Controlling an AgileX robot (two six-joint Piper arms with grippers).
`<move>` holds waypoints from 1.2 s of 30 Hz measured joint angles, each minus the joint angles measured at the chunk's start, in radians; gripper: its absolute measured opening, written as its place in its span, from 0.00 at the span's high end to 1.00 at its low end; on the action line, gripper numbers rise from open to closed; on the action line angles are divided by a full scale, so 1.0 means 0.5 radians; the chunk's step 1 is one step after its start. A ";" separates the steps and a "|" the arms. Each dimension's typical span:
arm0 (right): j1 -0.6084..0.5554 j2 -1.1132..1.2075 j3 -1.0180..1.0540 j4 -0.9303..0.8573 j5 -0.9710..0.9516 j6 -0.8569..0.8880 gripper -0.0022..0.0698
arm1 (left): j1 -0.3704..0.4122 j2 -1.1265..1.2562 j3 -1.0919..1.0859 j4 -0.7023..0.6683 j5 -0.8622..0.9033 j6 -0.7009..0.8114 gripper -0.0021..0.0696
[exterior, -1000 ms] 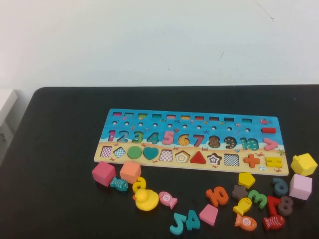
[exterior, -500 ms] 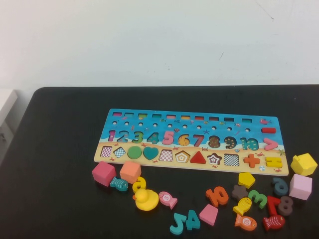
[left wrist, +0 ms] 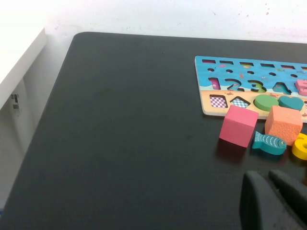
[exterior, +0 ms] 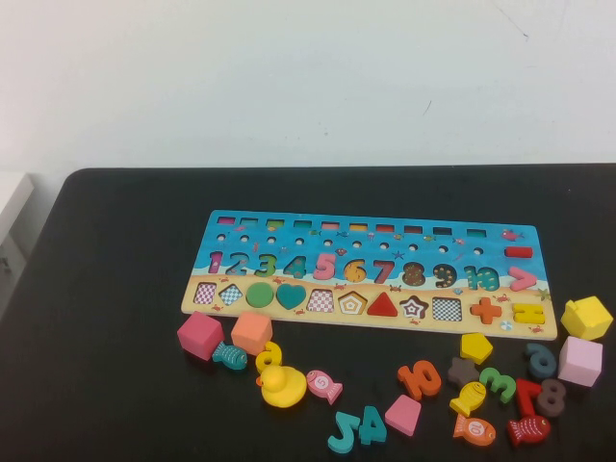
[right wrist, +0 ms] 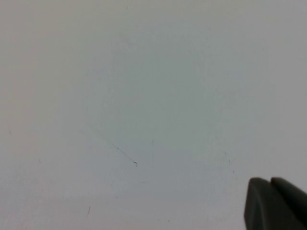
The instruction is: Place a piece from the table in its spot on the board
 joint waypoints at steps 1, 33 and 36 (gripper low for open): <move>0.000 0.000 0.000 0.000 0.000 0.020 0.94 | 0.000 0.000 0.000 0.000 0.000 0.000 0.97; 0.005 1.827 -1.519 0.904 2.161 -1.323 0.94 | 0.000 0.000 0.000 -0.001 0.000 0.000 0.97; 0.009 2.180 -1.540 1.205 2.073 -1.667 0.94 | 0.000 0.000 0.000 -0.001 0.000 0.000 0.97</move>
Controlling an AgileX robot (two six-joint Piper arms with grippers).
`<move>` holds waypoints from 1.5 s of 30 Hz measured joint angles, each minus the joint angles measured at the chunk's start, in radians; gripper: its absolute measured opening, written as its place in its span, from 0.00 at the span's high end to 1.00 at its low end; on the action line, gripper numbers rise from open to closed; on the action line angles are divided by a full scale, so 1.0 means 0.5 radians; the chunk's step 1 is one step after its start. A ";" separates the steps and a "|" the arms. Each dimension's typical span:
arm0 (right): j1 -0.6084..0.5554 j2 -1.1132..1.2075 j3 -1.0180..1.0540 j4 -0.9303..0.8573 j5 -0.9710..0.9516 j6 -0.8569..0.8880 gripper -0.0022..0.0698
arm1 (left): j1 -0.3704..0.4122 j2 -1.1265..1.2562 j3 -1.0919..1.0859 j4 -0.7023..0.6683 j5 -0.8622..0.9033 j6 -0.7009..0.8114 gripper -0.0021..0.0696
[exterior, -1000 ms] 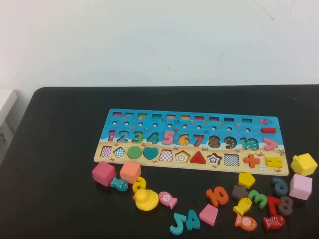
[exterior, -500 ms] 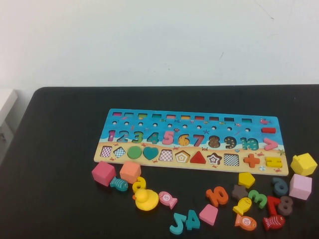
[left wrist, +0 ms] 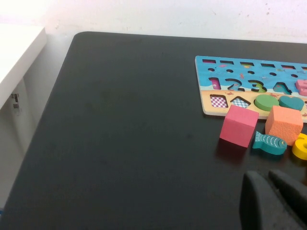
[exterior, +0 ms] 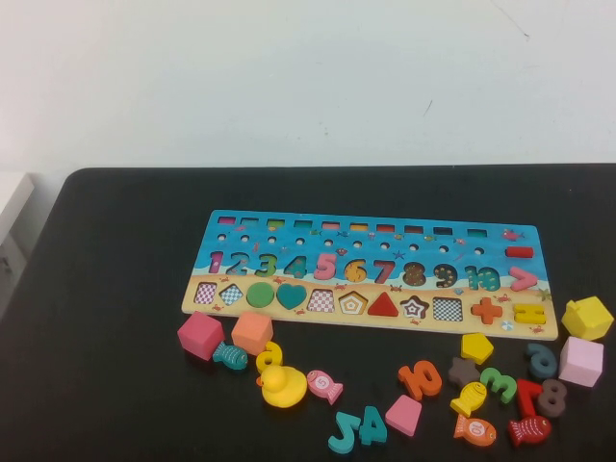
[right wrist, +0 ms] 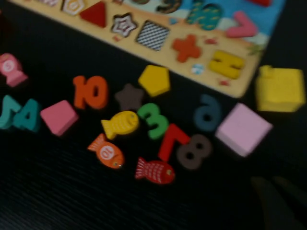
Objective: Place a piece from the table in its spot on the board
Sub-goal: Pick up the "Pentagon"
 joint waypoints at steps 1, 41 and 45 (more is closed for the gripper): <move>0.000 0.125 -0.005 0.093 -0.029 -0.110 0.94 | 0.000 0.000 0.000 0.000 0.000 0.000 0.97; 0.823 1.887 -1.139 -0.597 -0.113 0.046 0.41 | 0.000 0.000 0.000 -0.008 0.032 -0.007 0.97; 0.823 1.924 -1.160 -0.611 -0.087 0.187 0.41 | 0.000 0.000 0.000 -0.008 0.032 -0.007 0.97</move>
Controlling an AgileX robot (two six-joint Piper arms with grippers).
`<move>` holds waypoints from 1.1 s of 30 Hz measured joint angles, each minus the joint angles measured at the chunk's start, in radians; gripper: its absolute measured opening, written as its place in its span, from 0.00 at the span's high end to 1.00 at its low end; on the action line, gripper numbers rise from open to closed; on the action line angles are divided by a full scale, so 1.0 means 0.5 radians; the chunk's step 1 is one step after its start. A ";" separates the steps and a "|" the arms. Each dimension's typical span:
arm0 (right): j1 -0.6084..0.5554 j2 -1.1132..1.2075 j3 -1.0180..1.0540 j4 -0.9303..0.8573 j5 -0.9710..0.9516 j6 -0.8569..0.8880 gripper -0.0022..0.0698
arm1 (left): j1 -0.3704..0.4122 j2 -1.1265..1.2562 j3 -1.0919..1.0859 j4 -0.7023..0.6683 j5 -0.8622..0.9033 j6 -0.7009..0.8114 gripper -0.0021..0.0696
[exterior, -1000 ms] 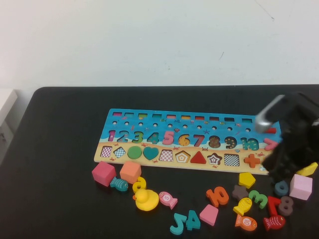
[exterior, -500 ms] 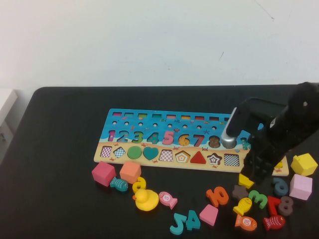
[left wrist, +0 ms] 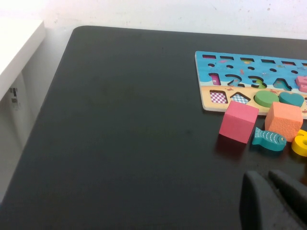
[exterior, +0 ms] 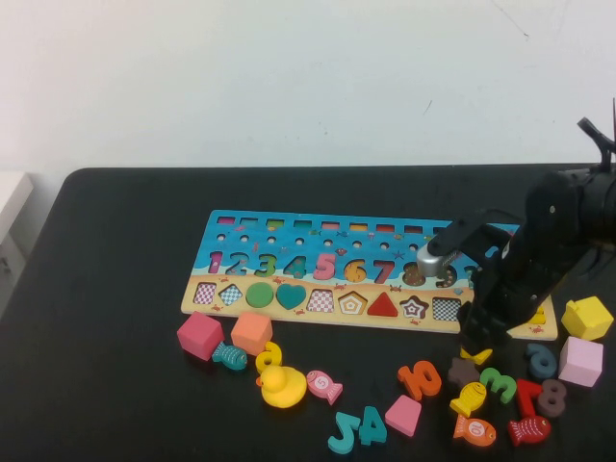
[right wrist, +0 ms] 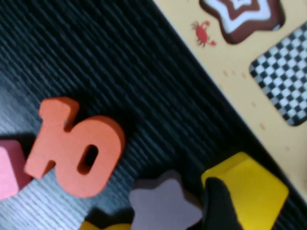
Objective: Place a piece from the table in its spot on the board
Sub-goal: Pick up the "Pentagon"
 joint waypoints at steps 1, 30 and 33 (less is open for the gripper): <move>0.000 0.005 0.000 0.000 0.009 0.010 0.41 | 0.000 0.000 0.000 0.000 0.000 0.000 0.97; 0.000 0.060 -0.018 0.024 0.002 0.100 0.48 | 0.000 0.000 0.000 0.000 0.005 -0.001 0.97; 0.000 0.060 -0.022 0.024 0.002 0.100 0.48 | 0.000 0.000 0.000 -0.001 0.005 -0.001 0.97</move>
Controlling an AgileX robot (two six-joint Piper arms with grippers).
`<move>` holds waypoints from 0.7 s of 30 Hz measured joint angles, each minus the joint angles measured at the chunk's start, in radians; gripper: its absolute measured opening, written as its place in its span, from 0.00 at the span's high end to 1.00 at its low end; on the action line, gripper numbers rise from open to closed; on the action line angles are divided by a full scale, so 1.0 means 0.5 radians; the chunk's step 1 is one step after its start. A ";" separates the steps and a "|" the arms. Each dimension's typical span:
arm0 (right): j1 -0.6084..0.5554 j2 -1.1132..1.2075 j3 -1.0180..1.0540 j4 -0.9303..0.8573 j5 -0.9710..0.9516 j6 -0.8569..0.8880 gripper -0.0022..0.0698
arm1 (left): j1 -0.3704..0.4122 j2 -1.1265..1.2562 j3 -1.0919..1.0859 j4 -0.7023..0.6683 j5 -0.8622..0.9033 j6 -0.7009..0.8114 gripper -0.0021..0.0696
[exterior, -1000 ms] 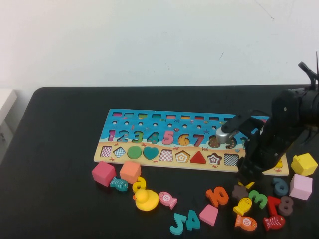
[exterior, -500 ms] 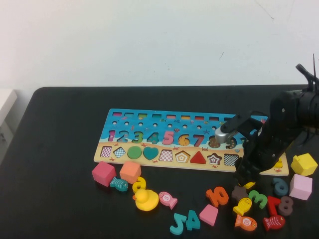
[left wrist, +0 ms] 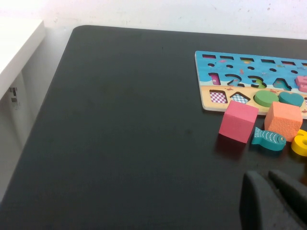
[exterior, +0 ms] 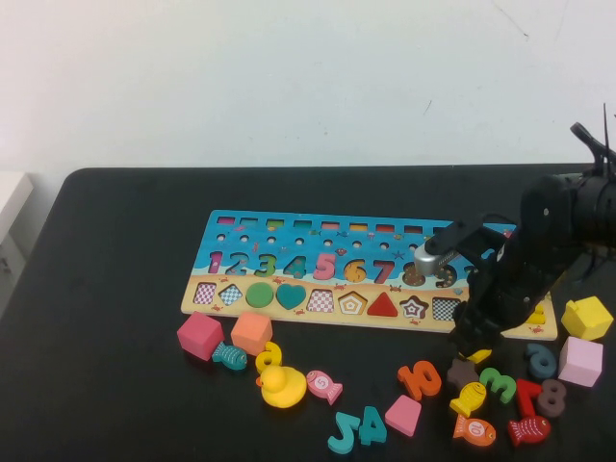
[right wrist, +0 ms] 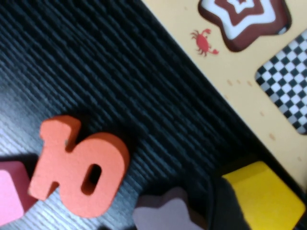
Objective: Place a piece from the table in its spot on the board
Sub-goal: Pick up the "Pentagon"
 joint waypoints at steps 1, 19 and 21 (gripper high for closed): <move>0.000 0.000 0.000 0.000 0.000 0.000 0.48 | 0.000 0.000 0.000 0.000 0.000 0.000 0.97; 0.000 0.021 -0.140 -0.206 0.228 0.356 0.35 | 0.000 0.000 0.000 0.000 0.000 0.000 0.97; 0.000 0.021 -0.144 -0.209 0.248 0.365 0.35 | 0.000 0.000 0.000 0.000 0.000 0.000 0.97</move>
